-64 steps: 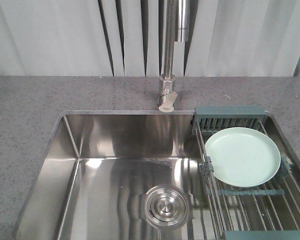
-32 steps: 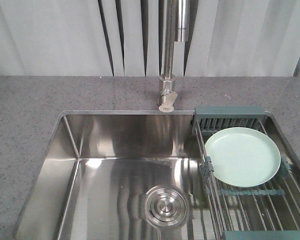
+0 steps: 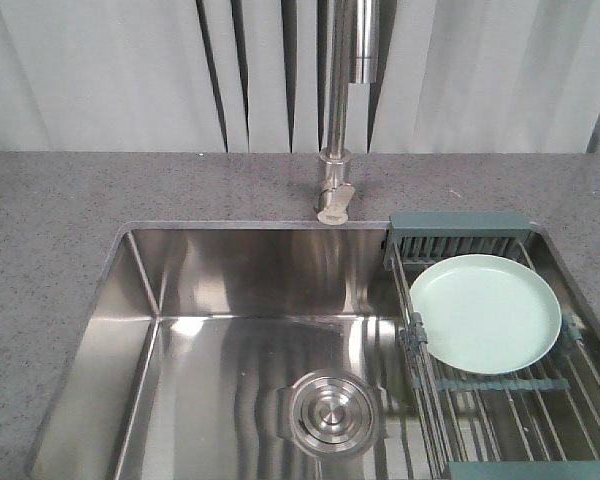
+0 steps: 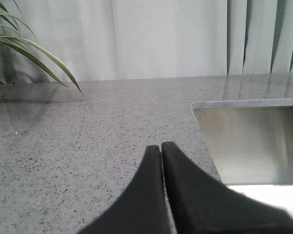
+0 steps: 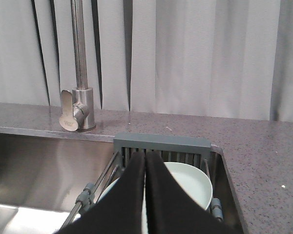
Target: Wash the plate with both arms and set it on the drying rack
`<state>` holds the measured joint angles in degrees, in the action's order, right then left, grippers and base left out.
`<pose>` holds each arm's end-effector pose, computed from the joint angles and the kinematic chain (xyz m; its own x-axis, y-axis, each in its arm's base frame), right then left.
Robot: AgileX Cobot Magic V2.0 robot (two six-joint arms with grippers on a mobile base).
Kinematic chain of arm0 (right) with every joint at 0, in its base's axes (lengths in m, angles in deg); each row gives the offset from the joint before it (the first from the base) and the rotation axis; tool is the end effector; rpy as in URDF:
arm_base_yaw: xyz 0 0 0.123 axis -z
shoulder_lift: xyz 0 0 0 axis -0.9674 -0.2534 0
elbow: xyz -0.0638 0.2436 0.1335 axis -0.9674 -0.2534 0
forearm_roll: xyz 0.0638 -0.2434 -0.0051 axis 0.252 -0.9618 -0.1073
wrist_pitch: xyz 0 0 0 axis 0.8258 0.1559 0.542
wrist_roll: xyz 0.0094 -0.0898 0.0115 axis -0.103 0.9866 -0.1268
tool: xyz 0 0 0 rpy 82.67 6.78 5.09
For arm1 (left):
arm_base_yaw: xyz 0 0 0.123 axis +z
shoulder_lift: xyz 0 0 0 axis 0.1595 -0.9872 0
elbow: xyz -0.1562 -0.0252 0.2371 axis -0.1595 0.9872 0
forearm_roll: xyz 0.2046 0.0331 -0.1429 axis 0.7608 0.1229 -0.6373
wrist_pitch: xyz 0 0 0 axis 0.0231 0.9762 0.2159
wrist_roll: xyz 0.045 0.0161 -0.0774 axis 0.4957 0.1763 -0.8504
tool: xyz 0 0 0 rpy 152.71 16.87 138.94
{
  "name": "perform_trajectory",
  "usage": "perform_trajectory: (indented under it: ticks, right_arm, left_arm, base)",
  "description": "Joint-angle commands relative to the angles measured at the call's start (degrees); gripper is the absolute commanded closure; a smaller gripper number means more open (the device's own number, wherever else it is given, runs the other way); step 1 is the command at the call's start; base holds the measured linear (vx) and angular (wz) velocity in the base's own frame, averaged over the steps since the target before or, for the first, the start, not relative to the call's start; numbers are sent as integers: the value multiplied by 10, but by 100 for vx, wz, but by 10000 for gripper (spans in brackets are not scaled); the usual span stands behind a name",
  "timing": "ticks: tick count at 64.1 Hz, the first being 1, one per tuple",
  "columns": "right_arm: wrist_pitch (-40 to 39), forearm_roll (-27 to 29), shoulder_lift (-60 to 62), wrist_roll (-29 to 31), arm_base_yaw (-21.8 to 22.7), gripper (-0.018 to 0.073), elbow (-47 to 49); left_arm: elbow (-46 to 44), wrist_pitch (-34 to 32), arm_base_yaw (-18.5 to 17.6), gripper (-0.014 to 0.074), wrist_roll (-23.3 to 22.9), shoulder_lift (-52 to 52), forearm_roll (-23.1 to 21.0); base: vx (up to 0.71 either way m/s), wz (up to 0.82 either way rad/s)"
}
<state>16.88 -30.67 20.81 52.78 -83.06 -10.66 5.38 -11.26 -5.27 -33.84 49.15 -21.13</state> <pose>0.0561 0.0077 0.2026 0.0549 0.0009 -0.9985 -0.1348 0.9908 -0.0065 0.0563 0.0028 0.1916 -0.0692 -0.1157 -0.9909 -0.0636 0.9918 -0.1113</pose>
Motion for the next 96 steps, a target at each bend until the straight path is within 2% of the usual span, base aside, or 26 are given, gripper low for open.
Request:
perform_trajectory:
  ticks: [1, 66, 70, 73, 83, 88, 96]
  right_arm:
    - [-46, -4, 2, 5, -1, 564, -2]
    - [-46, -4, 2, 5, -1, 564, -2]
    - [-46, -4, 2, 5, -1, 564, -2]
    - [-46, -4, 2, 5, -1, 564, -2]
    - [-46, -4, 2, 5, -1, 564, -2]
    - [-46, -4, 2, 5, -1, 564, -2]
    - [-46, -4, 2, 5, -1, 564, -2]
  left_arm:
    - [-14, -44, 1, 603, -5, 9, -1]
    - [-14, -44, 1, 603, -6, 9, -3]
    - [-14, -44, 1, 603, -23, 9, -23]
    - [-14, -44, 1, 603, -53, 9, -51]
    - [-18, -47, 1, 603, -195, 9, -213]
    - [-18, -54, 1, 603, -244, 9, -276]
    - [-18, -76, 1, 603, -279, 9, -359]
  base:
    - [0, 0]
    - [0, 0]
    - [0, 0]
    - [0, 0]
    - [0, 0]
    - [0, 0]
    - [0, 0]
